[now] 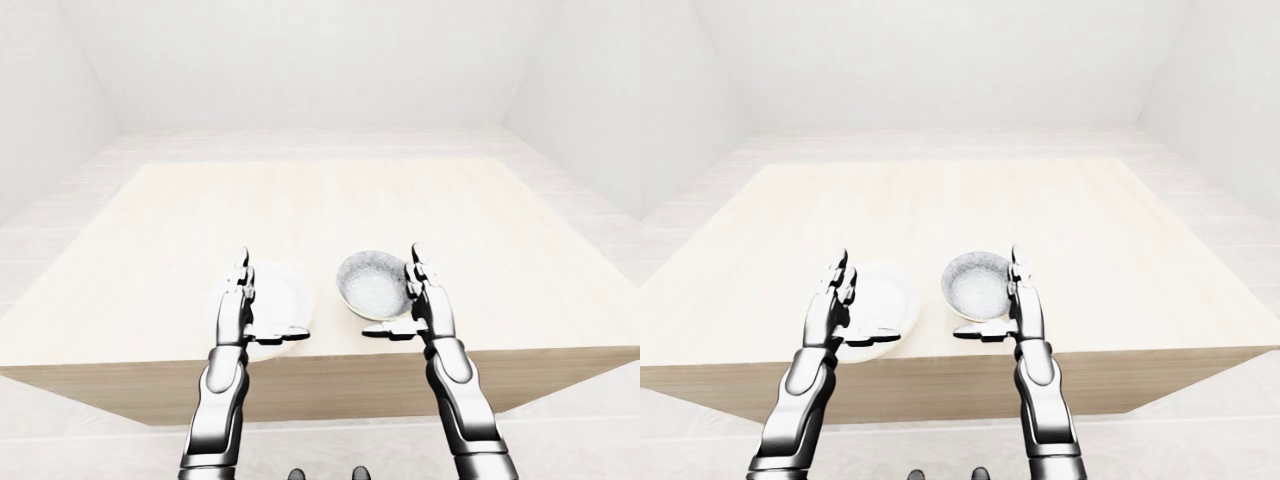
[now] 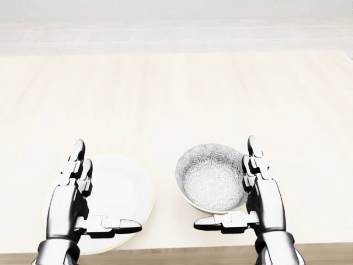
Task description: Put the bowl on the plate.
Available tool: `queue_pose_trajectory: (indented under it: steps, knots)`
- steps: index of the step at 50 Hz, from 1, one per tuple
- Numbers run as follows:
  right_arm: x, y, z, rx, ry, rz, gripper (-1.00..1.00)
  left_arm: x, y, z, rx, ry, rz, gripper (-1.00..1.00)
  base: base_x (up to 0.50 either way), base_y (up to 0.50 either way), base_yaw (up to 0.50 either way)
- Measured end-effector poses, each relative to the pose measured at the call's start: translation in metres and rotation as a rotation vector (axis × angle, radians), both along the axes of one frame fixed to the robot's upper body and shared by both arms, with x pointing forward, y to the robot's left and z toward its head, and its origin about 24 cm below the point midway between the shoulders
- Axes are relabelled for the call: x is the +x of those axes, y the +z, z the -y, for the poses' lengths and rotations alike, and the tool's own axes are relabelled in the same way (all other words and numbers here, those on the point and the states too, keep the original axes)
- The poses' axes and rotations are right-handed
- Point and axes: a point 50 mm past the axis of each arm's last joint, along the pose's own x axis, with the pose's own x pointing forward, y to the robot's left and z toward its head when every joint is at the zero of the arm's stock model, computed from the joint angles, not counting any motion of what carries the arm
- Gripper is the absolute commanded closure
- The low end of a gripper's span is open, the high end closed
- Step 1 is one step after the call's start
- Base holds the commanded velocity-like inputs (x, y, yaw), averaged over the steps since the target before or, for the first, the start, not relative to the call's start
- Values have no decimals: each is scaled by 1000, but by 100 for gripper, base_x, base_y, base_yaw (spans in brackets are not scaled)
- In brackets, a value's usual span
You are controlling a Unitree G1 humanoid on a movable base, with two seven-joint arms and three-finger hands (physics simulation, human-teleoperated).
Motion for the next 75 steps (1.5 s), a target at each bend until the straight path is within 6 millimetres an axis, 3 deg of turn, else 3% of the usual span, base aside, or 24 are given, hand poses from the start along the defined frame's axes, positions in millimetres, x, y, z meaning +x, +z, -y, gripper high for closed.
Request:
queue_pose_trajectory:
  steps: [43,75]
  knots:
    - [-4,28,11,-41,-1,71,-100,2,22,-20,49,22,43,-100,0,0,0]
    - [-5,31,11,-42,-2,84,-100,0,20,-22,73,20,31,-100,2,14,0]
